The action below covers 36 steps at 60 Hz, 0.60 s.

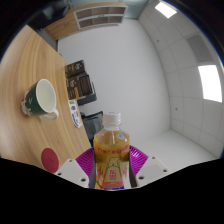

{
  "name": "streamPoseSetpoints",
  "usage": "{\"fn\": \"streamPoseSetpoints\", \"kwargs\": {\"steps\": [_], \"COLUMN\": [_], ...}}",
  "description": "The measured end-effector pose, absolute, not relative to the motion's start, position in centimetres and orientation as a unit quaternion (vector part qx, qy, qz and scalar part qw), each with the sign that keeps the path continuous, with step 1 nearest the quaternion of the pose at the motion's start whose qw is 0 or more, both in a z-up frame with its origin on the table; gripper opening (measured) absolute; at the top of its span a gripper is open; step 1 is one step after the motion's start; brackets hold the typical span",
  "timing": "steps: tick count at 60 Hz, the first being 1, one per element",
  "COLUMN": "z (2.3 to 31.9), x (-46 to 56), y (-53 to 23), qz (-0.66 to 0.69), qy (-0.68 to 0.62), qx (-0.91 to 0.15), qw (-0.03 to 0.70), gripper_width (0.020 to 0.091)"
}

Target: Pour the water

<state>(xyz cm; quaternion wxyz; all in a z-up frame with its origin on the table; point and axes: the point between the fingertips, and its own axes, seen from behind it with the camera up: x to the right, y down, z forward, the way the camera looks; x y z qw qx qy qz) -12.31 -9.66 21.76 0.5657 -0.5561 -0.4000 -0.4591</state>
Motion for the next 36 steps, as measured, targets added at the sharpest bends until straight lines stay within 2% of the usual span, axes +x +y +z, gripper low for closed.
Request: {"fn": "streamPoseSetpoints", "kwargs": {"steps": [2, 7, 16, 17, 29, 36], "z": [22.0, 20.1, 19.8, 19.9, 19.4, 19.5], "x": [-13.2, -15.6, -18.2, -18.9, -19.7, -19.7], "y": [-9.9, -9.0, -10.3, -8.7, -9.0, -8.7], "qz": [-0.481, -0.56, -0.645, -0.647, -0.659, -0.645], "qy": [-0.434, -0.511, -0.592, -0.596, -0.616, -0.614], "qx": [-0.531, -0.453, -0.308, -0.305, -0.276, -0.292], "qw": [0.546, 0.469, 0.372, 0.365, 0.331, 0.349], "gripper_width": [0.0472, 0.0473, 0.0471, 0.0474, 0.0472, 0.0473]}}
